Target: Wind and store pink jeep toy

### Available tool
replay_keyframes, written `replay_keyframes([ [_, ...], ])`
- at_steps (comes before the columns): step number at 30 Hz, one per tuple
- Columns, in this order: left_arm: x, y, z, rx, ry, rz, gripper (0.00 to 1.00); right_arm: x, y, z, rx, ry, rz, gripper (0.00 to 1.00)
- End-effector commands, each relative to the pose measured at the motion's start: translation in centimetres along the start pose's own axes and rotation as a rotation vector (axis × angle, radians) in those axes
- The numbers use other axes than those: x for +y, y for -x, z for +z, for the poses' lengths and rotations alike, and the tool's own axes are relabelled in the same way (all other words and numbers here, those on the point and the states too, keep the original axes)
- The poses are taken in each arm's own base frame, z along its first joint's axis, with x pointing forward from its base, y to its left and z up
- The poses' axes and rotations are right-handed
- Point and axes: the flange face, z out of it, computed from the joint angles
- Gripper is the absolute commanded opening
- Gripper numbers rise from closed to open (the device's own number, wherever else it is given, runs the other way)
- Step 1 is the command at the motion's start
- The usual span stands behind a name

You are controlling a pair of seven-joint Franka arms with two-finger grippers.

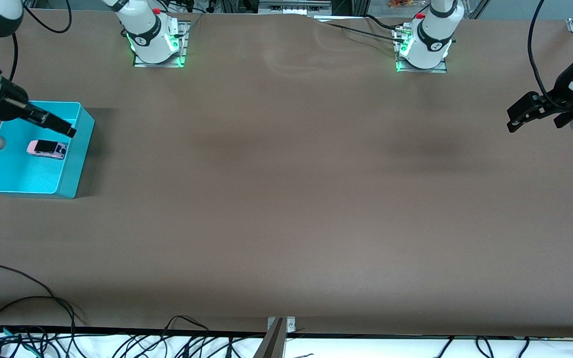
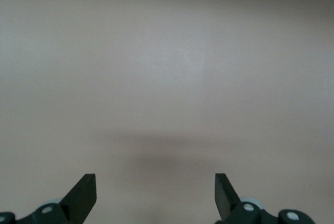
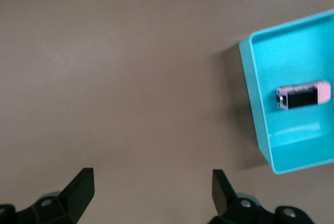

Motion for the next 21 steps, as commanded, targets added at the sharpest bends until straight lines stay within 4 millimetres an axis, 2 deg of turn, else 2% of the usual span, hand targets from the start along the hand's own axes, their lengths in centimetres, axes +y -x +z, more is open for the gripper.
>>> replay_keyframes([
  [1, 0.1, -0.2, -0.6, -0.007, 0.027, 0.017, 1.0, -0.1, 0.7, -1.0, 0.035, 0.003, -0.09, 1.0],
  [11, -0.1, -0.4, -0.3, -0.015, 0.026, 0.011, 1.0, -0.4, 1.4, -1.9, 0.027, 0.01, -0.141, 1.0],
  [21, -0.2, -0.2, -0.7, -0.01, 0.03, 0.006, 1.0, -0.3, 1.9, -1.8, -0.005, 0.021, -0.201, 1.0],
])
